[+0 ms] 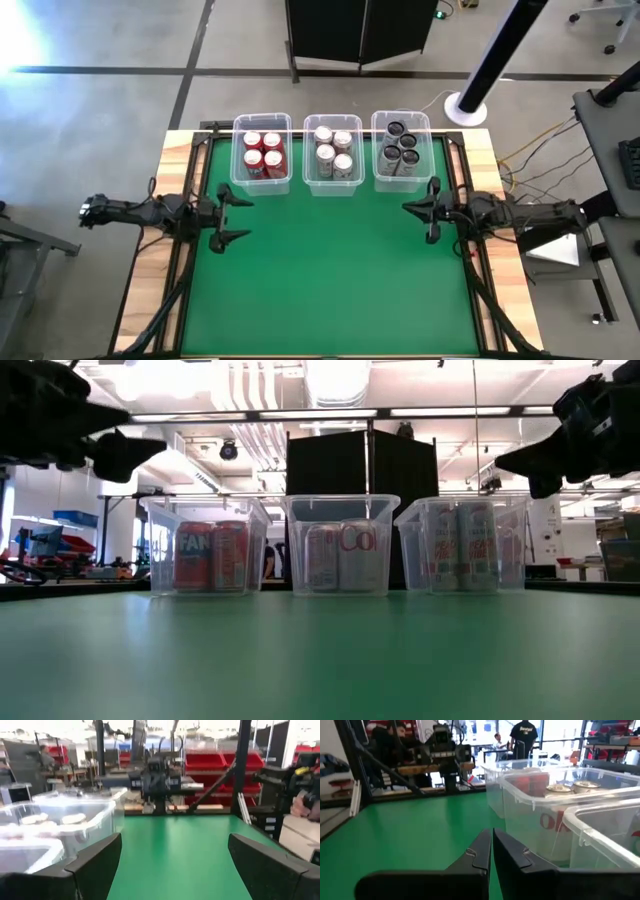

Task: Sort soda cans
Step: Return to Home Position

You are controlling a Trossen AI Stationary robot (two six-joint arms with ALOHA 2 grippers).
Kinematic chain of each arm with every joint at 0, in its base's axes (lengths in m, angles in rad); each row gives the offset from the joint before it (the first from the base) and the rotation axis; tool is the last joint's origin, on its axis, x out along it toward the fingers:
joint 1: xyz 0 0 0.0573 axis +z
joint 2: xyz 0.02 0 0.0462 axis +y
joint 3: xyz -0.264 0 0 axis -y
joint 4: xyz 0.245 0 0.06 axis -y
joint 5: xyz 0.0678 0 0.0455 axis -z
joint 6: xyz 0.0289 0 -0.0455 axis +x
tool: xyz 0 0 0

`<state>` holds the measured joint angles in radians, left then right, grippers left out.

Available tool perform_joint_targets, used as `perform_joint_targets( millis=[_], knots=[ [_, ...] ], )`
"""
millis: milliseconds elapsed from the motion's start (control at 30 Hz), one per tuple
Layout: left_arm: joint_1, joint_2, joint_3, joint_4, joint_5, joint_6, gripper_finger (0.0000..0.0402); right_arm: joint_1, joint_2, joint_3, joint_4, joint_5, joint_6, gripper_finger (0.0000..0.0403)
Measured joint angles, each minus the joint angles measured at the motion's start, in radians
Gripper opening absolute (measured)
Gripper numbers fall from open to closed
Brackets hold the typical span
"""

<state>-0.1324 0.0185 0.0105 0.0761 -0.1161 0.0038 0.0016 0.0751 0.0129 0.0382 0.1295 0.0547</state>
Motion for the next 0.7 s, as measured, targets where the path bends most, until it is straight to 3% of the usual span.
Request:
perform_joint_targets(
  millis=[300, 500, 700],
  knots=[
    [0.015, 0.003, 0.0, -0.04, 0.006, -0.014, 0.035, 0.001, 0.045, -0.001, 0.0, 0.001, -0.083, 0.0013],
    [0.015, 0.055, 0.0, -0.04, 0.006, -0.063, 0.035, 0.001, 0.101, -0.001, -0.002, 0.002, -0.25, 0.0013],
    [0.015, 0.094, 0.0, -0.042, 0.006, -0.096, 0.035, 0.001, 0.138, -0.001, 0.0, 0.002, -0.239, 0.0013]
  ],
)
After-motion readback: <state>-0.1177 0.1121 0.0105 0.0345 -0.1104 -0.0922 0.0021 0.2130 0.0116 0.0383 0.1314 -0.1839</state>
